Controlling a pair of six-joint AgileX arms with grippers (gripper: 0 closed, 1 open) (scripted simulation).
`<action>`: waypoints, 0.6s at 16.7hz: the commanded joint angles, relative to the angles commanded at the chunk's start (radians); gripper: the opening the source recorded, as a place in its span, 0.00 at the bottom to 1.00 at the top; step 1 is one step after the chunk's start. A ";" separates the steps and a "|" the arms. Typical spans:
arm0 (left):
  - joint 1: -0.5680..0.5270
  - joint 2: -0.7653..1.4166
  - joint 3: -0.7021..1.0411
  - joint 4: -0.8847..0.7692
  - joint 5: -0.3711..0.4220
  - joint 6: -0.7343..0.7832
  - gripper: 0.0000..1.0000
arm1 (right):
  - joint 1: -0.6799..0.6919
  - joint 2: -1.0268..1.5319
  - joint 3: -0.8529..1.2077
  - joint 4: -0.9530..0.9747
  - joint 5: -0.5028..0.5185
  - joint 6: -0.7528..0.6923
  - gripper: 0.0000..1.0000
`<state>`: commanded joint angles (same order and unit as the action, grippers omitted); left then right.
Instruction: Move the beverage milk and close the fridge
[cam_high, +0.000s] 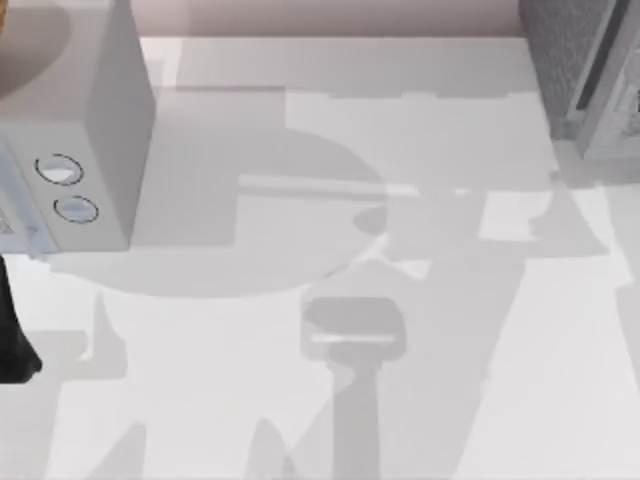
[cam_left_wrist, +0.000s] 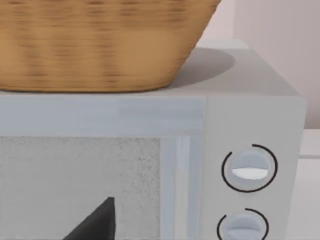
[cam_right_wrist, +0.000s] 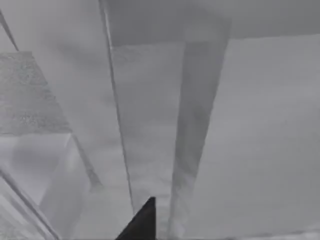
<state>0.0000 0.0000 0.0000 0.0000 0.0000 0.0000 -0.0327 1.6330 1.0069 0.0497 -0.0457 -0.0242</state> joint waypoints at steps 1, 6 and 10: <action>0.000 0.000 0.000 0.000 0.000 0.000 1.00 | 0.003 -0.002 -0.002 0.002 0.003 0.003 1.00; 0.000 0.000 0.000 0.000 0.000 0.000 1.00 | -0.012 0.017 0.009 -0.004 0.007 -0.001 1.00; 0.000 0.000 0.000 0.000 0.000 0.000 1.00 | -0.012 0.125 0.141 -0.031 0.010 -0.001 1.00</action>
<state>0.0000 0.0000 0.0000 0.0000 0.0000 0.0000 -0.0443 1.7579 1.1479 0.0191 -0.0357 -0.0251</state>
